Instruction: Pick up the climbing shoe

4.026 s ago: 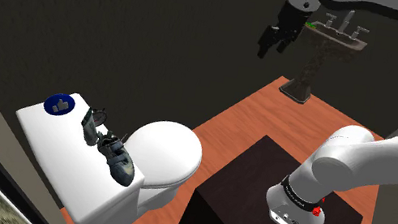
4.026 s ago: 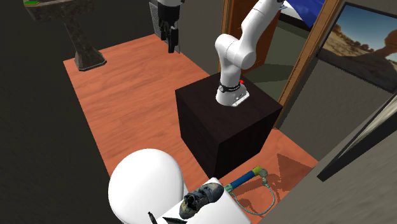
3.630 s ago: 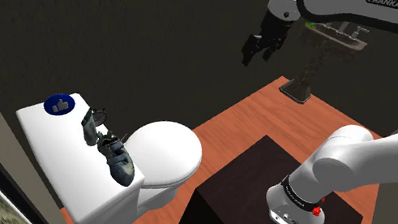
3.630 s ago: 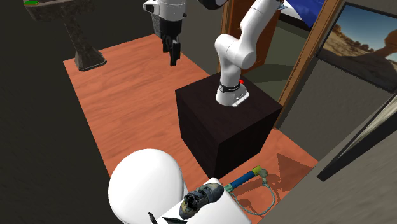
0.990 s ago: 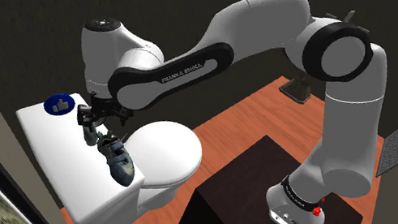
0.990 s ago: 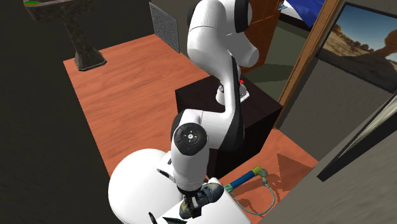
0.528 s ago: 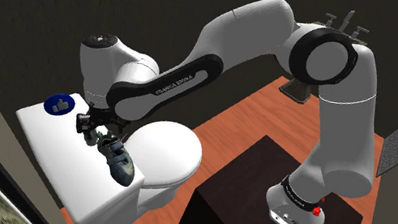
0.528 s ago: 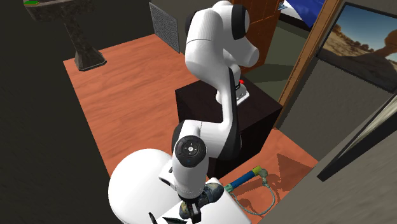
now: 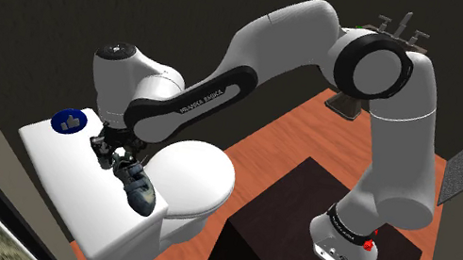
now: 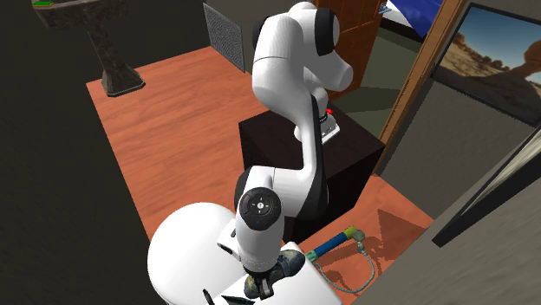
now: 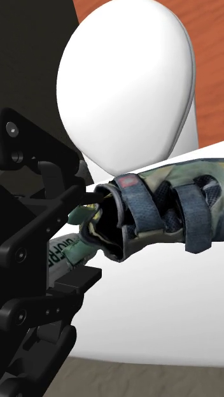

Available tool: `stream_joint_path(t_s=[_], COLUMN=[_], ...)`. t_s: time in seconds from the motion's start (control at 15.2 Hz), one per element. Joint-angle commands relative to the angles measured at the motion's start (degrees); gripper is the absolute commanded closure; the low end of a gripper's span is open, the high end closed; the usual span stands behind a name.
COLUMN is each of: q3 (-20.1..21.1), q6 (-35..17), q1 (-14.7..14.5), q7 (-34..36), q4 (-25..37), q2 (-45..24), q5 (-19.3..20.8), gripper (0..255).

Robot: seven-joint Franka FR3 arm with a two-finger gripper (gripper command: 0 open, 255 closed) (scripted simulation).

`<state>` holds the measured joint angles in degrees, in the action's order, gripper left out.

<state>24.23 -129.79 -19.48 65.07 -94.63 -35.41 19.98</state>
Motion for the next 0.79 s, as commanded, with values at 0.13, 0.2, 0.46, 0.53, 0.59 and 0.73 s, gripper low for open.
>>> stream_joint_path(t_s=[0.13, 0.2, 0.46, 0.53, 0.59, 0.73], q3=[0.0, 0.0, 0.6, 0.8, 0.9, 1.2], q6=[0.0, -0.1, 2.1, 2.6, 3.2, 4.3], q1=[0.0, 0.0, 0.4, 0.5, 0.6, 0.7], q7=[0.0, 0.0, -0.6, -0.8, -0.9, -1.2], q4=[0.0, -0.1, 0.5, 0.6, 0.8, 1.2], q2=[-0.1, -0.1, 1.6, 2.0, 2.4, 3.2], q5=[0.0, 0.0, -0.9, -1.1, -1.3, -1.8], gripper=[255, 255, 255, 255, 255, 255])
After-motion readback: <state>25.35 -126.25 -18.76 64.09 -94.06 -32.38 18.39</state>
